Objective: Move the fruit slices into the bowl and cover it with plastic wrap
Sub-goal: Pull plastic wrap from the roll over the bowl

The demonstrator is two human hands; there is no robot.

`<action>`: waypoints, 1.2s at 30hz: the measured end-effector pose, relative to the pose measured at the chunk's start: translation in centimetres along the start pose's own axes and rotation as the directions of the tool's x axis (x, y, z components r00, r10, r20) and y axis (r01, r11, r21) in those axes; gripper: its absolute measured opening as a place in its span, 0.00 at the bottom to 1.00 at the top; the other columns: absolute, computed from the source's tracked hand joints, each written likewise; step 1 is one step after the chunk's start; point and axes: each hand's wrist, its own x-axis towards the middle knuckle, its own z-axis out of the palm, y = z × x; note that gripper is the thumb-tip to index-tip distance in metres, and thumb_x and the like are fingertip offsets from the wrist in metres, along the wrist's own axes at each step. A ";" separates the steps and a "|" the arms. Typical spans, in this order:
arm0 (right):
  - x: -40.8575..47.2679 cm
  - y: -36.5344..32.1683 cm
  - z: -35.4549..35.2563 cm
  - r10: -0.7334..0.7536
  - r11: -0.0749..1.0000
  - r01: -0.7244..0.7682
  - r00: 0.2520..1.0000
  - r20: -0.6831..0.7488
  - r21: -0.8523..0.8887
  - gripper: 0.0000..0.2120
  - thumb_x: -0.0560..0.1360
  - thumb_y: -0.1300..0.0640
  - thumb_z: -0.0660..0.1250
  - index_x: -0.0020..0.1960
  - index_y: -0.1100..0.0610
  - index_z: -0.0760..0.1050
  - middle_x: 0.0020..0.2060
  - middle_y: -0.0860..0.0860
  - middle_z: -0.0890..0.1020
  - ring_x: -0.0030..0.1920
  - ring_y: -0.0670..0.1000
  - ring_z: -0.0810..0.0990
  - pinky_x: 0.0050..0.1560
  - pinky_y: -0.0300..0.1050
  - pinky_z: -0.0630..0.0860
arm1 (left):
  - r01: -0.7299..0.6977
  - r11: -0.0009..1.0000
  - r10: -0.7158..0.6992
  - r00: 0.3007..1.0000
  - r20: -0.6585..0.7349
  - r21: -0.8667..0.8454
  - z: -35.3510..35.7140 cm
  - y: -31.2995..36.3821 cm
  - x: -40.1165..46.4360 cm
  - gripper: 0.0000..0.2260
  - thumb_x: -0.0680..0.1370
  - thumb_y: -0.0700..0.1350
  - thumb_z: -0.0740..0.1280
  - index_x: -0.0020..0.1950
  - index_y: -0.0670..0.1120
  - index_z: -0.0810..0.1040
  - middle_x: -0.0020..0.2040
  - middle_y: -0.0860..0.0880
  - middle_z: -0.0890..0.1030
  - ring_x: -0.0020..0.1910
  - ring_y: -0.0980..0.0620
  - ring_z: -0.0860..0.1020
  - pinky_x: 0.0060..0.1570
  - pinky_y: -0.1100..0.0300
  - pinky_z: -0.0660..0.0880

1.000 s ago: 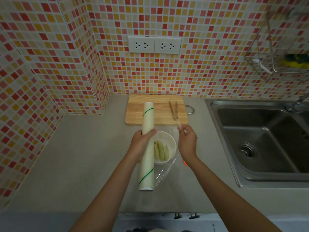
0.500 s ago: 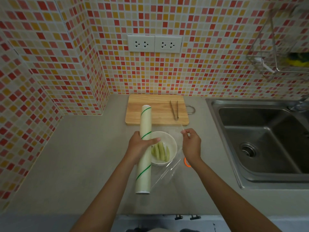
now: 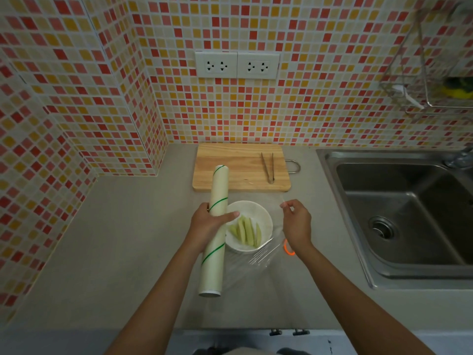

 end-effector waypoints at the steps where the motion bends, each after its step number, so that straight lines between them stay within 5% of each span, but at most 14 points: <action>1: 0.0 0.1 0.0 0.001 1.000 -0.001 1.000 0.002 0.003 0.07 0.78 0.61 0.61 0.45 0.60 0.77 0.32 0.51 0.77 0.28 0.47 0.68 0.30 0.39 0.67 | -0.011 1.000 0.011 1.000 -0.012 0.005 -0.1 -0.1 0.0 0.25 0.62 0.53 0.80 0.52 0.46 0.76 0.47 0.47 0.82 0.42 0.48 0.82 0.37 0.54 0.80; 6: 0.3 0.4 -0.1 0.005 1.000 -0.005 1.000 -0.005 -0.014 0.06 0.78 0.61 0.61 0.46 0.59 0.77 0.29 0.49 0.74 0.27 0.47 0.68 0.29 0.39 0.65 | -0.090 0.996 0.092 0.992 -0.087 0.029 -0.5 -0.7 0.5 0.18 0.70 0.48 0.74 0.57 0.46 0.76 0.50 0.48 0.81 0.44 0.53 0.80 0.37 0.60 0.74; 13: 0.8 1.0 -0.2 -0.003 0.999 0.003 1.000 -0.006 -0.035 0.07 0.78 0.60 0.62 0.44 0.60 0.76 0.29 0.49 0.75 0.27 0.46 0.69 0.30 0.39 0.66 | -0.166 0.980 0.175 0.982 -0.076 0.111 -0.6 -1.2 0.9 0.09 0.72 0.50 0.71 0.51 0.52 0.78 0.43 0.53 0.81 0.42 0.52 0.80 0.35 0.62 0.72; 17: 1.4 1.4 -0.3 0.005 0.998 -0.006 1.000 -0.013 -0.058 0.06 0.78 0.61 0.63 0.43 0.57 0.76 0.27 0.46 0.74 0.27 0.45 0.70 0.29 0.38 0.66 | -0.136 0.982 0.152 0.981 -0.120 0.131 -0.8 -1.6 1.3 0.20 0.72 0.50 0.72 0.62 0.48 0.77 0.49 0.46 0.82 0.43 0.49 0.79 0.43 0.58 0.74; 21: 1.6 1.9 -0.2 0.028 0.997 -0.028 1.000 0.001 -0.067 0.06 0.78 0.60 0.63 0.44 0.57 0.76 0.27 0.47 0.73 0.27 0.46 0.69 0.30 0.41 0.66 | -0.147 0.985 0.156 0.982 -0.105 0.096 -1.0 -1.9 1.6 0.08 0.75 0.49 0.67 0.53 0.49 0.80 0.47 0.45 0.83 0.46 0.46 0.81 0.47 0.51 0.76; 26: 2.0 2.2 0.1 0.027 0.995 -0.026 1.000 0.008 -0.100 0.06 0.78 0.60 0.62 0.45 0.60 0.77 0.29 0.49 0.75 0.29 0.46 0.70 0.32 0.41 0.66 | -0.098 0.995 0.099 0.990 -0.099 0.020 -1.0 -2.6 2.0 0.09 0.78 0.46 0.63 0.50 0.44 0.80 0.45 0.43 0.82 0.43 0.46 0.78 0.46 0.51 0.74; 36: 2.6 2.7 0.5 -0.003 0.986 0.004 1.000 0.005 -0.166 0.09 0.78 0.59 0.62 0.46 0.64 0.78 0.37 0.59 0.81 0.36 0.54 0.75 0.38 0.44 0.69 | -0.108 0.994 0.111 0.987 -0.113 0.031 -0.7 -3.8 2.1 0.16 0.72 0.56 0.71 0.56 0.52 0.77 0.47 0.54 0.82 0.45 0.55 0.81 0.44 0.57 0.78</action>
